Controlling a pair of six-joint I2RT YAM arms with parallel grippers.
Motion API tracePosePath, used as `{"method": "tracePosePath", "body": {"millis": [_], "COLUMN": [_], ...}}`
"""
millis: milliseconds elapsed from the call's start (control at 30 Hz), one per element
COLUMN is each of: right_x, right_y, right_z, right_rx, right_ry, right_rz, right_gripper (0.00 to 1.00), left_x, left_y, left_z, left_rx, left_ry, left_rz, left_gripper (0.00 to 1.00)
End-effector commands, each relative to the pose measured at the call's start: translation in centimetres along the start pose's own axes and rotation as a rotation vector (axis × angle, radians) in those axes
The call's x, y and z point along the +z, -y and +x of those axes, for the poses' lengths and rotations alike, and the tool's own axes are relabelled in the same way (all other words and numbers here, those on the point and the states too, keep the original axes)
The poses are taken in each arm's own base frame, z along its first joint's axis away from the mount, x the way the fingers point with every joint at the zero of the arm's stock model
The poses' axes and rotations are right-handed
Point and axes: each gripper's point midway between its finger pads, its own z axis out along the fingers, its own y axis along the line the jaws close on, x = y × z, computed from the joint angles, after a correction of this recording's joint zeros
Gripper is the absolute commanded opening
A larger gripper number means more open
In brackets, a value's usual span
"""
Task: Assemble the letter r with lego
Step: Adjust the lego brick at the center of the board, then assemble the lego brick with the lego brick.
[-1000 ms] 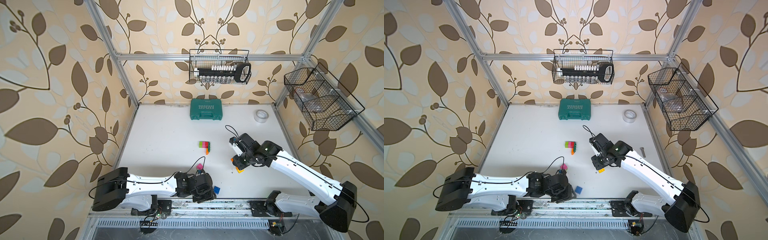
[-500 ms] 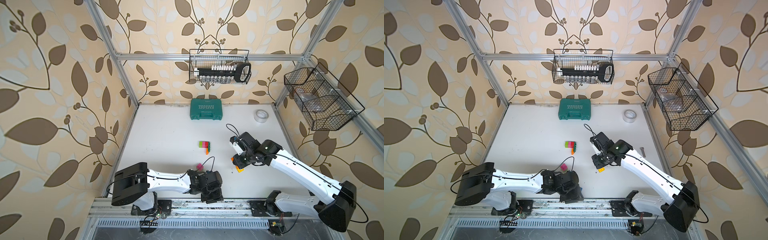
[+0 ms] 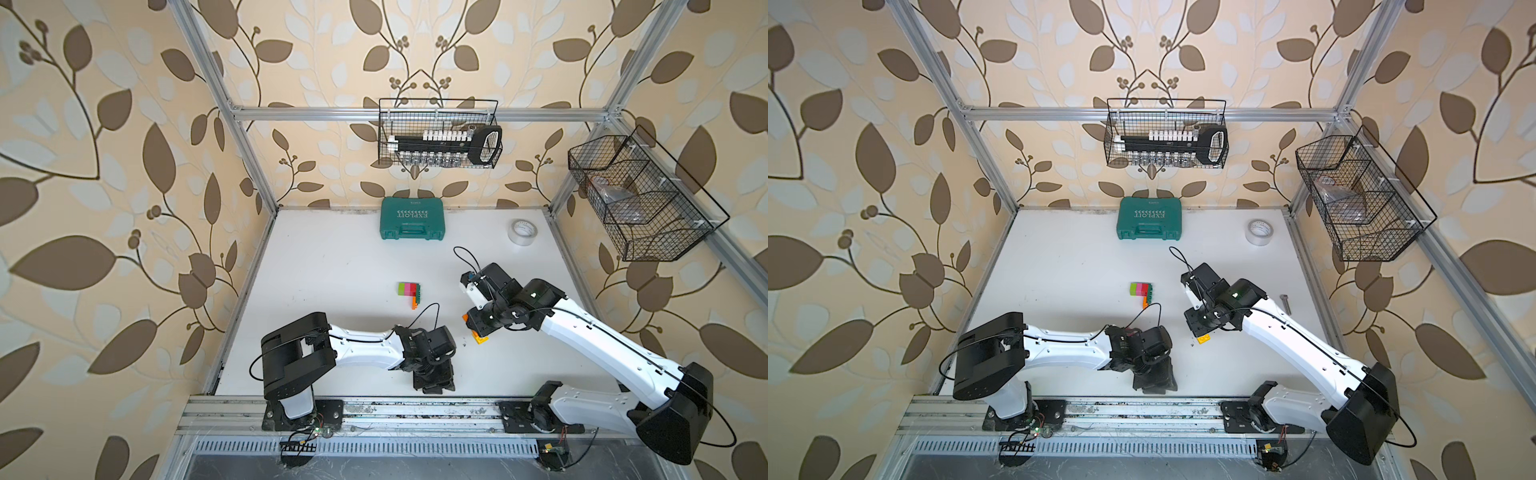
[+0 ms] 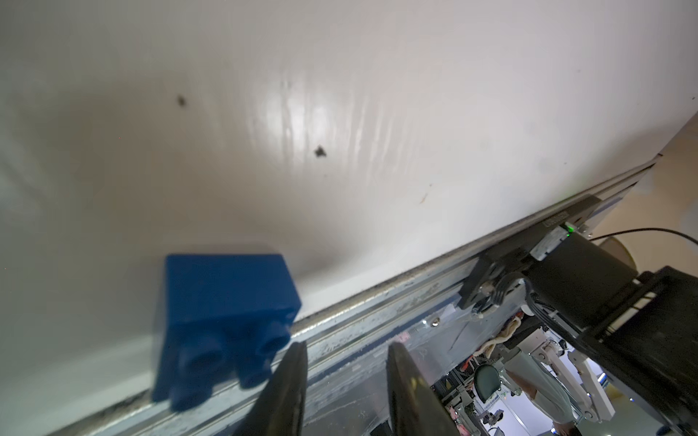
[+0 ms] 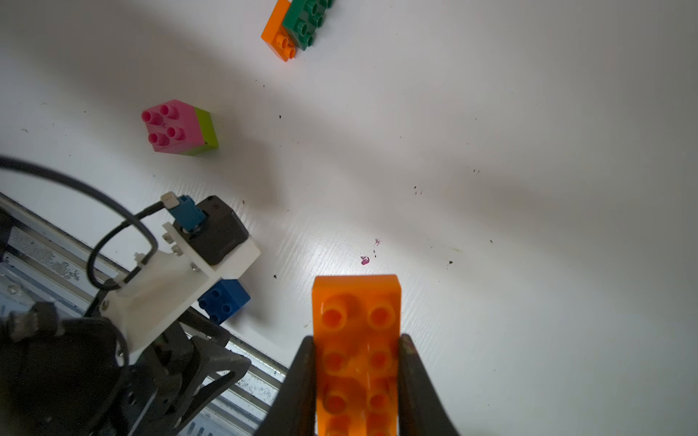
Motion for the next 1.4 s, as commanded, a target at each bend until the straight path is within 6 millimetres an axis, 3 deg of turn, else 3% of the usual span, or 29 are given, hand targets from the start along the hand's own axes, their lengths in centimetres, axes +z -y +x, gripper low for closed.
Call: {"method": "tracePosePath", "body": {"millis": [0, 233, 433, 533, 633, 767, 900, 1033, 1200, 1367], "right_x": [-1.1, -1.3, -1.3, -1.3, -1.6, -2.1, -2.1, -0.8, 2.2, 5.0], "right_y": [-0.1, 0.0, 0.1, 0.0, -0.7, -2.7, -4.5, -6.9, -11.0, -13.8], "right_z": [-0.5, -0.5, -0.5, -0.5, -0.5, -0.9, -1.3, -1.1, 0.1, 1.2], "right_rx": [-0.008, -0.010, -0.008, -0.010, -0.036, -0.104, -0.205, -0.350, -0.555, -0.652], "right_ry": [0.026, 0.026, 0.023, 0.021, 0.028, 0.067, 0.106, 0.072, 0.008, -0.066], "right_rz": [-0.015, -0.011, -0.012, -0.017, -0.055, -0.170, -0.230, -0.204, -0.184, -0.167], "right_gripper": [0.00, 0.00, 0.00, 0.00, 0.00, 0.00, 0.00, 0.00, 0.00, 0.00], "left_x": [-0.7, -2.6, -5.5, -7.3, -9.8, -15.2, -19.7, -21.8, -22.8, -22.0], "left_y": [-1.2, -4.3, -3.2, -2.2, -1.1, -1.0, -3.7, -8.1, -12.2, -14.1], "left_z": [-0.9, -3.2, -5.0, -5.7, -5.7, -5.3, -4.3, -3.1, -1.5, -0.4], "left_rx": [0.010, 0.041, 0.208, 0.273, 0.303, 0.299, 0.231, 0.116, -0.008, -0.063], "left_ry": [-0.009, 0.056, 0.188, 0.249, 0.329, 0.482, 0.594, 0.634, 0.662, 0.626], "left_rz": [-0.046, -0.171, -0.230, -0.247, -0.211, -0.158, -0.143, -0.158, -0.104, -0.085], "left_gripper": [0.36, 0.34, 0.38, 0.44, 0.59, 0.76, 0.85, 0.91, 0.94, 0.95]}}
